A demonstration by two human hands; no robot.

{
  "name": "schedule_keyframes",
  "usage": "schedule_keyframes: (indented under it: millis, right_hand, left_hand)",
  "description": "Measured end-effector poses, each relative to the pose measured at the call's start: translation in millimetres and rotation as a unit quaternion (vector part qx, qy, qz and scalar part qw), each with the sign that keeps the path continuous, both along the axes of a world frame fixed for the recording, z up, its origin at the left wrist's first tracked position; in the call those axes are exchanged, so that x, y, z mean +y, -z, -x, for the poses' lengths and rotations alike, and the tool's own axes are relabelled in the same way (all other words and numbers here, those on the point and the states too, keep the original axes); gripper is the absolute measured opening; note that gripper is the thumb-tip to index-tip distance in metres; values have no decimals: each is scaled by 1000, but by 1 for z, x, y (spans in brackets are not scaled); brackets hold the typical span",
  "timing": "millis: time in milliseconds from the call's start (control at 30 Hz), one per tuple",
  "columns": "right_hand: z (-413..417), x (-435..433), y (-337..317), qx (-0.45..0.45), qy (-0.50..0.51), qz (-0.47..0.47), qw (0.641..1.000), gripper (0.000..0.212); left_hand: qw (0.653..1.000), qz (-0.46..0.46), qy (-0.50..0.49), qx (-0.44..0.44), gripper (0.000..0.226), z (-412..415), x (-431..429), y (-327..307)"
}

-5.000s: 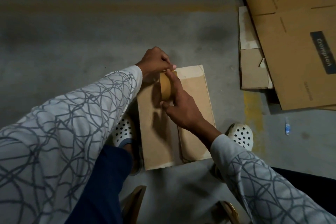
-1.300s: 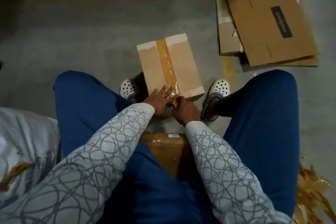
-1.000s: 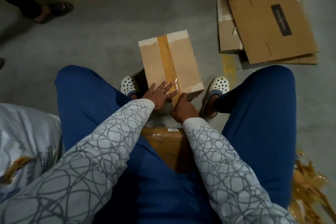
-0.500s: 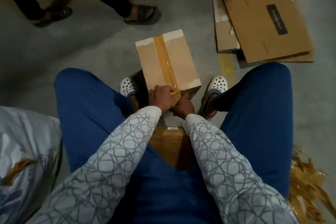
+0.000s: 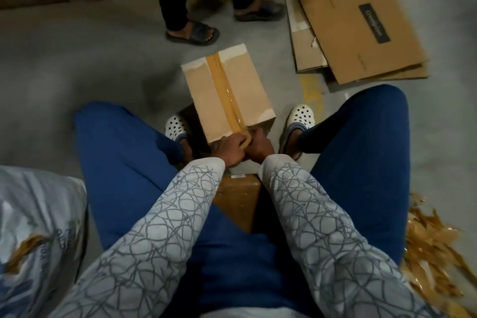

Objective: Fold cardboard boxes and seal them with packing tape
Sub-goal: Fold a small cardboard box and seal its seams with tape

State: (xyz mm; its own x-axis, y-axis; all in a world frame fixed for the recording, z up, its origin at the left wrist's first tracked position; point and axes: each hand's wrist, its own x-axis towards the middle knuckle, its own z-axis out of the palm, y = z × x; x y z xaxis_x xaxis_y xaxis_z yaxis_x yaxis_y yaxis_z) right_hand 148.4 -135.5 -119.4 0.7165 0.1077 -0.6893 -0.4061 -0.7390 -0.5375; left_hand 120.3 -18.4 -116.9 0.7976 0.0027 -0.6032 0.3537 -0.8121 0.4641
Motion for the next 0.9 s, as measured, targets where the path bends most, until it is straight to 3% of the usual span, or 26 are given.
schedule_keyframes:
  millis: [200, 300, 433, 533, 633, 767, 900]
  right_hand:
    - [-1, -10, -3, -15, 9, -3, 1000, 74]
    - [-12, -16, -13, -63, 39, -9, 997, 59]
    - [-44, -46, -35, -147, 82, -22, 986, 69]
    - [-74, -87, -50, -196, 127, -25, 972, 67]
    - [-99, -139, -49, -238, 205, -23, 949, 48]
    - [-126, -206, -17, -244, 399, -20, 883, 30]
    - [-160, -241, 36, -193, 633, -40, 749, 19]
  left_hand:
    - [998, -26, 46, -33, 60, -3, -10, -13]
    - [995, 22, 40, -88, 61, -13, -20, -21]
    - [990, 52, 30, -130, 48, -53, -38, -22]
    - [987, 99, -4, -126, 53, -94, -62, -24]
    - [975, 188, -65, -101, 53, -133, -100, -23]
    - [971, 232, -51, -21, 62, -178, -167, -2]
    - [964, 254, -52, 51, 49, -218, -236, 52]
